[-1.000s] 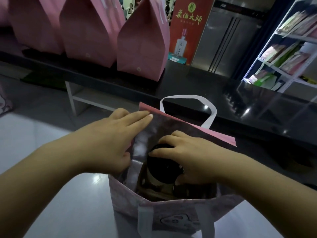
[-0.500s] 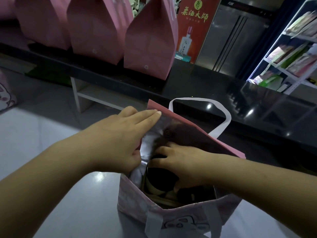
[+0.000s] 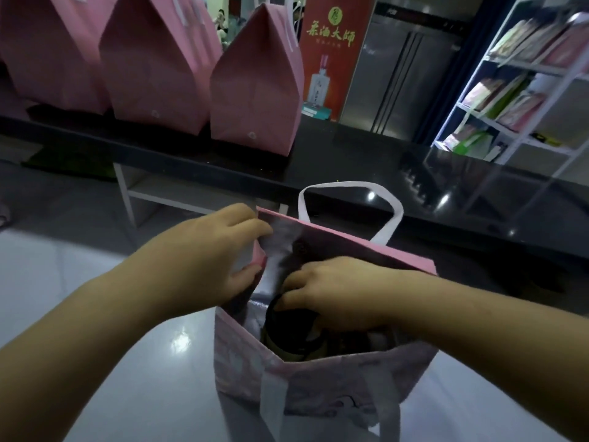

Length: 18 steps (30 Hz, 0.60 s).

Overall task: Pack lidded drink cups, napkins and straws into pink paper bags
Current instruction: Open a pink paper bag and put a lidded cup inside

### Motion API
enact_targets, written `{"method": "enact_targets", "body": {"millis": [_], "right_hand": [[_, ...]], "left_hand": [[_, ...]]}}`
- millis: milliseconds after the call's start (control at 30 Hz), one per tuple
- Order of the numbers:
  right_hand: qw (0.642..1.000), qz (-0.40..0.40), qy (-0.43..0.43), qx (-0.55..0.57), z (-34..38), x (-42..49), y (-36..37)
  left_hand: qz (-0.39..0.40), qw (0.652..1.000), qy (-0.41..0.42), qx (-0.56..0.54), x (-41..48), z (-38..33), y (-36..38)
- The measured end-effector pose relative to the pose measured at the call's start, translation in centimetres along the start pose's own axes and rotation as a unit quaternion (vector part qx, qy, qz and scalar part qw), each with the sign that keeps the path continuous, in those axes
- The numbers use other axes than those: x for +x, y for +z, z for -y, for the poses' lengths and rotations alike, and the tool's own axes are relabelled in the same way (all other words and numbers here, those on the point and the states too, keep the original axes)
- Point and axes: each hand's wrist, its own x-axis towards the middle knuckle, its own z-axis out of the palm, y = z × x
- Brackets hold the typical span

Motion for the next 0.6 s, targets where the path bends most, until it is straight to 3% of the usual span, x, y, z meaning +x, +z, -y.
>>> {"method": "enact_targets", "body": {"millis": [167, 333, 467, 600], "right_hand": [[0.991, -0.108, 0.067, 0.051, -0.2, -4.4, -3.2], [0.958, -0.229, 0.149, 0.09, -0.2, -11.2, -4.5], [0.934, -0.258, 0.223, 0.107, -0.7, -17.0, -2.9], [0.915, -0.244, 0.289, 0.14, -1.4, -22.8, 1.4]], "left_hand": [[0.028, 0.999, 0.009, 0.026, 0.4, 0.3, -1.0], [-0.022, 0.997, 0.065, 0.043, 2.3, -2.6, -2.5], [-0.047, 0.987, 0.143, 0.05, 4.8, -7.6, -2.8], [-0.023, 0.981, 0.188, 0.051, 7.1, -13.9, -1.6]]}}
